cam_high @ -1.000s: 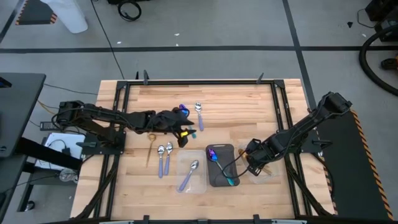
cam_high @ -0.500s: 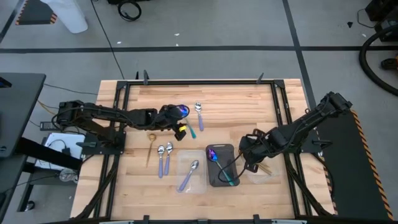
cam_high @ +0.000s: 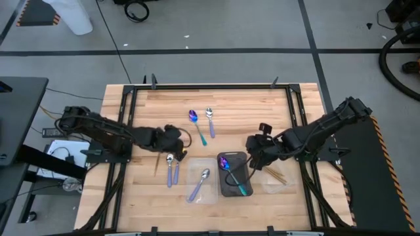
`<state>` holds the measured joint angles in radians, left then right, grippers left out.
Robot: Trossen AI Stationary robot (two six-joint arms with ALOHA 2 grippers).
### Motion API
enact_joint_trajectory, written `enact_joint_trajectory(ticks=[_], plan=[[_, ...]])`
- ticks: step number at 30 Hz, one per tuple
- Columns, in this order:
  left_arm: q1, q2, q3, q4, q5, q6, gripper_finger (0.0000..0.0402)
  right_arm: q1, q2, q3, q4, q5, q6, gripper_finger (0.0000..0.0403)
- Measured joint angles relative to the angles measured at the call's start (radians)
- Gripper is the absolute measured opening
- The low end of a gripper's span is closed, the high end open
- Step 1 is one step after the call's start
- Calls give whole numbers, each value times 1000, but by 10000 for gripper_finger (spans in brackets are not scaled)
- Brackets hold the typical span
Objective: Sort silverware by color (type)
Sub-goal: Put the purple spoon into the left transparent bin
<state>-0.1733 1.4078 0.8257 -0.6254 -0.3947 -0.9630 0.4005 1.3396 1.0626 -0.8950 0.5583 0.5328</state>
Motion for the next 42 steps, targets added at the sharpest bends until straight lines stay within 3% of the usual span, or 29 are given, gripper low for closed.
enact_joint_trajectory(ticks=[9, 21, 33, 42], plan=[[-186, 13, 0, -6, -46, -350, 193, -31, 0, 0, 85, 44, -124, 100], [-338, 157, 0, 34, -43, -675, 157, -31, 0, 0, 94, 18, -197, 100], [-345, 300, 170, -141, -56, -720, 148, -31, 0, 0, 96, 17, -207, 100], [-340, 365, 186, -144, -53, -724, 148, -30, 0, 0, 106, 13, -195, 100]])
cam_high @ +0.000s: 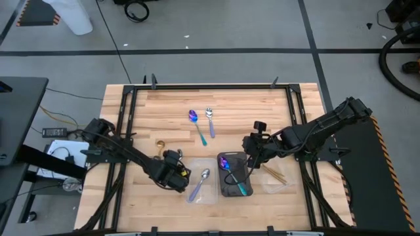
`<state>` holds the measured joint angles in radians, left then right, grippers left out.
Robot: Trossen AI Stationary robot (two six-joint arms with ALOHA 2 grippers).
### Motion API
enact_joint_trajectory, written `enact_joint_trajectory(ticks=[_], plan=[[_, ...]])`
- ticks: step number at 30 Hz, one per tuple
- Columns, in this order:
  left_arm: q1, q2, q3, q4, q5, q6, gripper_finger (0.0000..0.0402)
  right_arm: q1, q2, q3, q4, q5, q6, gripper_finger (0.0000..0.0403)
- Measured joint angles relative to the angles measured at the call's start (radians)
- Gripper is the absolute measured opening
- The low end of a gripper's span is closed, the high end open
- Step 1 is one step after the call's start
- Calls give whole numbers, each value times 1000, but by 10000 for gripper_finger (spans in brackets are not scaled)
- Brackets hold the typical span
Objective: Sort silverware by color (type)
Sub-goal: Put the purple spoon into the left transparent bin
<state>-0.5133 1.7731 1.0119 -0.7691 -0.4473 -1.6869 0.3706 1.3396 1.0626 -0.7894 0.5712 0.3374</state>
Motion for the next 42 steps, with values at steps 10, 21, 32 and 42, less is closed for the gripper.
enact_joint_trajectory(ticks=[10, 21, 32, 42], plan=[[5, 64, 4, 20, 33, 17, 148, 0, 0, 0, 12, -19, 0, 100], [18, 86, 5, 38, 72, 41, 80, 0, -1, -52, 91, -42, -26, 100], [35, 93, 61, -46, 108, 33, 53, 1, -1, -159, 220, -43, -35, 100], [48, 92, 132, -139, 103, 72, 53, 14, 0, -188, 280, -68, -71, 100]])
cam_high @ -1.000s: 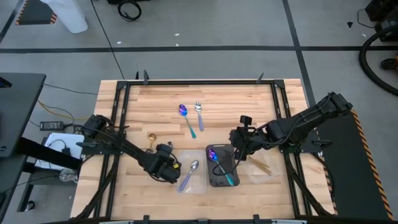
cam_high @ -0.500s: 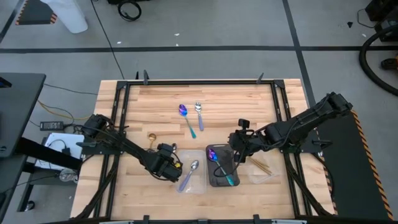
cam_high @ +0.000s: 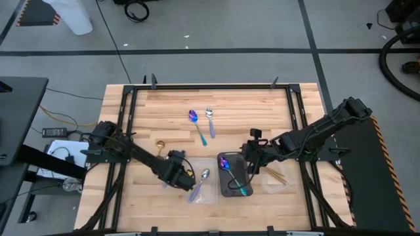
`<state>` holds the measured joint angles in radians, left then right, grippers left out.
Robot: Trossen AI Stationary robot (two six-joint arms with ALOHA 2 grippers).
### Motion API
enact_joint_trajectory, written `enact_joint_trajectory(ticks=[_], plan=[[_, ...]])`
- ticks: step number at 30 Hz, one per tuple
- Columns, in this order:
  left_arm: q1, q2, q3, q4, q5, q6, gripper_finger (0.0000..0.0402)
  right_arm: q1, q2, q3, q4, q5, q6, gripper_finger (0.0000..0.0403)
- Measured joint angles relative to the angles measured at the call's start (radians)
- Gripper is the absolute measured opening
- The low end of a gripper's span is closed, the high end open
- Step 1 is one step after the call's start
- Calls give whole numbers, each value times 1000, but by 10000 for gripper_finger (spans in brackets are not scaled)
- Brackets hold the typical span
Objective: Sort silverware by color (type)
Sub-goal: Put the purple spoon into the left transparent bin
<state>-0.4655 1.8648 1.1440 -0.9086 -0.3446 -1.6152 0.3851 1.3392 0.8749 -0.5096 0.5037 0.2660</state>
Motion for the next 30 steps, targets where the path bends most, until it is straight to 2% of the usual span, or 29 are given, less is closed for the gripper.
enact_joint_trajectory(ticks=[10, 15, 21, 26, 30], plan=[[5, -2, 104, -171, -5, 12, 53, 0, 0, 0, 0, -7, -8, 100], [3, -3, 201, -309, -19, 16, 53, 9, 0, 0, 2, -8, -12, 100], [-17, -5, 345, -418, -93, 14, 53, 31, 0, 0, 51, 23, -25, 100], [-45, -6, 439, -395, -227, 19, 53, 66, 0, -34, 127, 36, -32, 100], [-67, -6, 455, -226, -315, 125, 53, 97, 0, -75, 172, 36, -27, 100]])
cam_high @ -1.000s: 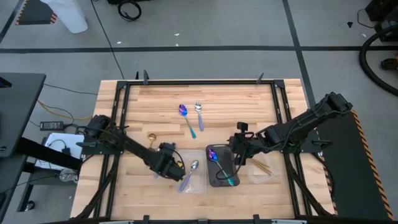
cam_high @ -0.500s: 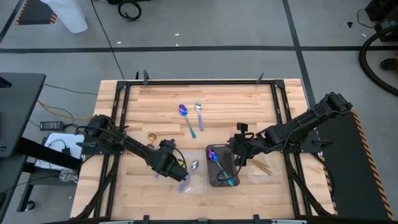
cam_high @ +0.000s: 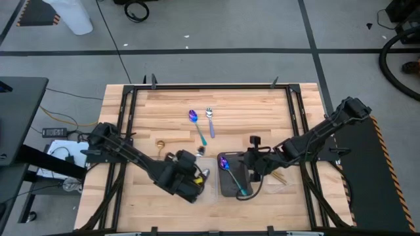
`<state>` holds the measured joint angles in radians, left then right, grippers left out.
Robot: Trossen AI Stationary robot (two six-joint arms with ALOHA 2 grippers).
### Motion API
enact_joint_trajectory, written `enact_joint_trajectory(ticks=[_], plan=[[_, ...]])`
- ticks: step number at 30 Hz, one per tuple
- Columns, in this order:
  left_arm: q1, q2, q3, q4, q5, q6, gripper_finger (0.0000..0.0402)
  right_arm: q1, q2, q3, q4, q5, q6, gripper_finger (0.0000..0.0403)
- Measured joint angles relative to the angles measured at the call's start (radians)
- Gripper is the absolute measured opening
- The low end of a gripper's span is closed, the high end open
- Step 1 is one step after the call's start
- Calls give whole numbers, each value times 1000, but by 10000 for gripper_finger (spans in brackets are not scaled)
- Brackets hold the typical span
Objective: Sort silverware by color (type)
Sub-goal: Put the purple spoon into the left transparent bin
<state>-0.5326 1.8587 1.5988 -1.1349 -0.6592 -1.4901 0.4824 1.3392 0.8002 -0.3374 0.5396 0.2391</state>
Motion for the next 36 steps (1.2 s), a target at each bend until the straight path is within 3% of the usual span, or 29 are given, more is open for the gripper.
enact_joint_trajectory(ticks=[5, 10, 25, 36], plan=[[-5, 31, -3, 204, -28, 148, 55, 43, 0, -16, 5, 2, 18, 100], [-15, 86, -4, 284, -19, 189, 56, 95, 0, -32, -1, 10, 23, 100], [-57, 173, -4, 260, 52, 38, 58, 173, 0, -42, 18, 48, 32, 100], [-29, 218, -3, 251, 61, 13, 58, 209, 0, -131, 256, 98, -28, 100]])
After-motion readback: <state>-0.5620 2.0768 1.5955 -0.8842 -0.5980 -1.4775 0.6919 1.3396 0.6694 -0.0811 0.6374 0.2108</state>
